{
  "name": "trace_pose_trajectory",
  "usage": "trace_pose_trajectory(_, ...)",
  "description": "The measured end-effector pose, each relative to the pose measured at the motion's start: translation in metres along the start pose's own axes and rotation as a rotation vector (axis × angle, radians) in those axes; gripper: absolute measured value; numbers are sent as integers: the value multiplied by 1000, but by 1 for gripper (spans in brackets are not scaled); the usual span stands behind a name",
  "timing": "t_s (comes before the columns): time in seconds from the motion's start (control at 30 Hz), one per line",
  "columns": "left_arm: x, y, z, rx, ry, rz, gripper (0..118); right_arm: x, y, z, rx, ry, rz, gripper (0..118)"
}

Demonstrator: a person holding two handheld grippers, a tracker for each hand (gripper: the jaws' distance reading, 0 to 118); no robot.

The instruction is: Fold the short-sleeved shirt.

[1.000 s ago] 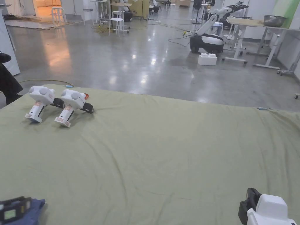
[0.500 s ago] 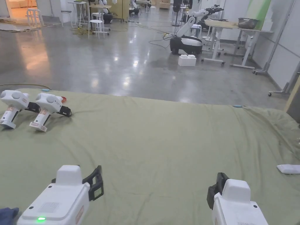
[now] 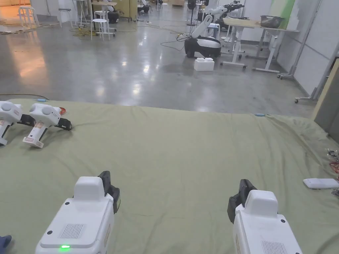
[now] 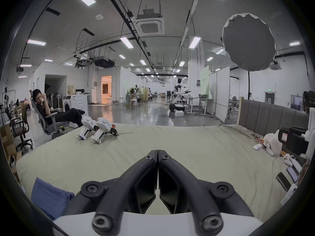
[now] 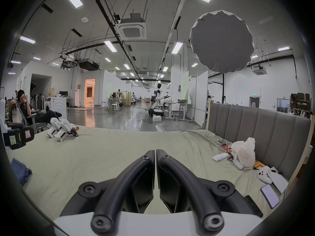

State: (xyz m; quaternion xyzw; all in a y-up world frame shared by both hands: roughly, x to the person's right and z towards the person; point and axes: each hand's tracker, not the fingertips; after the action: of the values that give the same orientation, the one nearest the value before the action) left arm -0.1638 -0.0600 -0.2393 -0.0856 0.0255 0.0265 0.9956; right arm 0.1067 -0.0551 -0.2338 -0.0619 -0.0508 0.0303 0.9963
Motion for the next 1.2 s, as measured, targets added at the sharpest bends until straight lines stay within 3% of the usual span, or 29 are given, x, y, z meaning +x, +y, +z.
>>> trace_pose_trajectory(0.3,-6,-4,3,19,5,-1,1,-6,-4,3,-16,15,-48,1)
trace_pose_trajectory(0.9,-18,0,-1,30,22,-22,4,-8,2,-1,10,2,-22,3)
trace_pose_trajectory(0.93,-20,-1,-2,32,27,-25,9,-8,3,-1,12,1,-22,7)
trace_pose_trajectory(0.97,-21,0,-3,34,32,-30,21,-8,3,-1,15,-7,-17,23)
trace_pose_trajectory(1.03,-24,2,-4,36,40,-32,46,-6,3,-4,16,-17,-4,65)
trace_pose_trajectory(1.07,-28,3,-6,37,45,-23,64,-5,4,-4,19,-17,-3,85)
trace_pose_trajectory(1.1,-30,4,-6,39,48,-15,72,-4,4,-4,23,-21,-3,90)
trace_pose_trajectory(1.2,-36,6,-7,54,63,-5,90,-1,5,-6,35,-31,-2,91)
